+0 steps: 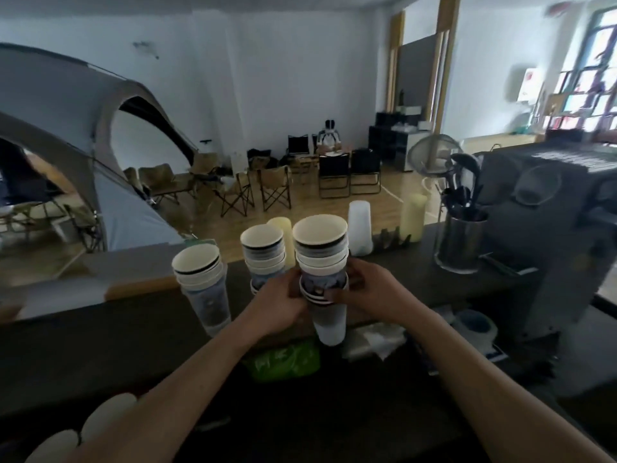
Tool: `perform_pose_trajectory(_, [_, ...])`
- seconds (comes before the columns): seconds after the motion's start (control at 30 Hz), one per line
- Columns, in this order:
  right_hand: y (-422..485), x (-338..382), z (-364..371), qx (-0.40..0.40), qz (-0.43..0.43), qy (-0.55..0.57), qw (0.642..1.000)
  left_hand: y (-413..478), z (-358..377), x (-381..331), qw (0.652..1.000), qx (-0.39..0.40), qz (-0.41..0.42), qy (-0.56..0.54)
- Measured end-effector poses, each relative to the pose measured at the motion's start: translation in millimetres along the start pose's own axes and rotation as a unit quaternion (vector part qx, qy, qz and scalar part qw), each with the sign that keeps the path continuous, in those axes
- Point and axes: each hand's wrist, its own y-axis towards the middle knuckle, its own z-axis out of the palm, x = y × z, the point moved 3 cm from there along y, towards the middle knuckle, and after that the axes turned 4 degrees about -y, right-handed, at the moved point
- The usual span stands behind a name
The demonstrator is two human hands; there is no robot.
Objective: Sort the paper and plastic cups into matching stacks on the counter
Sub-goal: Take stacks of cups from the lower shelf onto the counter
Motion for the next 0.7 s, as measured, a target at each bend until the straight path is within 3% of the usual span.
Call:
perform_pose_trajectory(0.27, [57, -5, -47, -0.027, -0.010, -0.007, 1.000, 84, 2, -27, 0.991, -0.079, -0.033, 0.101])
perform_pose_trajectory(0.47, [74, -43, -7, 0.017, 0.018, 0.019, 1.000, 104, 20, 9, 0.982, -0.024, -0.088, 0.163])
perform_pose_trajectory(0.63, [69, -47, 2, 0.020, 0.046, 0.049, 0.998, 100, 32, 31, 0.987, -0.038, -0.083, 0.129])
perform_pose_trajectory(0.7, [58, -44, -2, 0.008, 0.068, -0.006, 0.998, 88, 35, 27, 0.992, -0.050, -0.061, 0.096])
